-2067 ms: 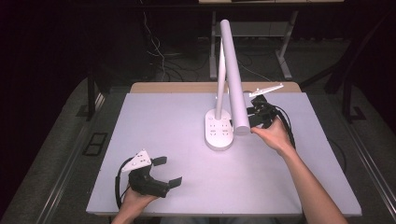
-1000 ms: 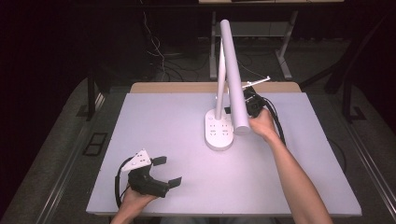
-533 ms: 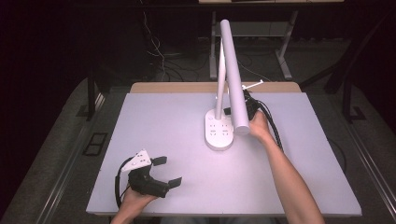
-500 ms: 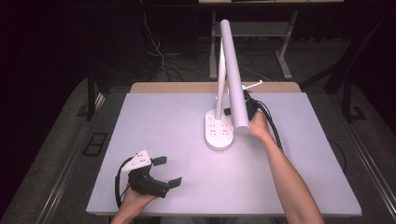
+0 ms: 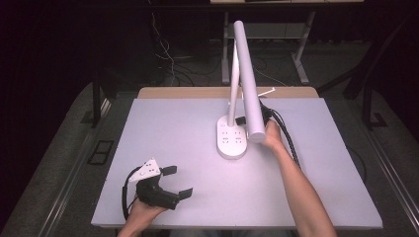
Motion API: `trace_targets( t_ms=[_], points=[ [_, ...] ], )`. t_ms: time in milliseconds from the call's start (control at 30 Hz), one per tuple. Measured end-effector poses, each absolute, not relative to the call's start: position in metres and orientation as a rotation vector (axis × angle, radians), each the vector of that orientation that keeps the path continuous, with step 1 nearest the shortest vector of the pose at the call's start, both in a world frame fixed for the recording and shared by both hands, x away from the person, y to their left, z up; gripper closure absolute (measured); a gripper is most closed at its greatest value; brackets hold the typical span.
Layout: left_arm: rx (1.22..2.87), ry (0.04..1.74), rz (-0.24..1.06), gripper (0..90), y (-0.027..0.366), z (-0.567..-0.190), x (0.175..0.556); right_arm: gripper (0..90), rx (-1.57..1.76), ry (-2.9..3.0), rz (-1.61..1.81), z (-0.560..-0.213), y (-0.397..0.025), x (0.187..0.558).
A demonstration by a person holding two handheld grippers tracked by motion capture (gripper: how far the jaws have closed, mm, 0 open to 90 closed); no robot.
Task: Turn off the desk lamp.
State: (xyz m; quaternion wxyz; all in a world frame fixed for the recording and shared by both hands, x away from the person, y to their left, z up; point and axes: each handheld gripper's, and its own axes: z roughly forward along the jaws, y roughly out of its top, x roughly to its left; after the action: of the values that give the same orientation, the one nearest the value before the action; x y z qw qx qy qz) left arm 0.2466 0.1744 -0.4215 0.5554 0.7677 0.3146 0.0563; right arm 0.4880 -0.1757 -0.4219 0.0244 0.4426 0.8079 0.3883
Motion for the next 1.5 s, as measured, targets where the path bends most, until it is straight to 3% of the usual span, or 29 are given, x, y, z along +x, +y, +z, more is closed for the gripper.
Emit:
trace_targets(
  t_ms=[1500],
  points=[
    [1.816, 0.744, 0.128, 0.0, 0.1733, -0.4217, 0.2459, 90.0, 1.338, 2.467, 1.127, -0.4189, -0.1684, 0.4815]
  ],
)
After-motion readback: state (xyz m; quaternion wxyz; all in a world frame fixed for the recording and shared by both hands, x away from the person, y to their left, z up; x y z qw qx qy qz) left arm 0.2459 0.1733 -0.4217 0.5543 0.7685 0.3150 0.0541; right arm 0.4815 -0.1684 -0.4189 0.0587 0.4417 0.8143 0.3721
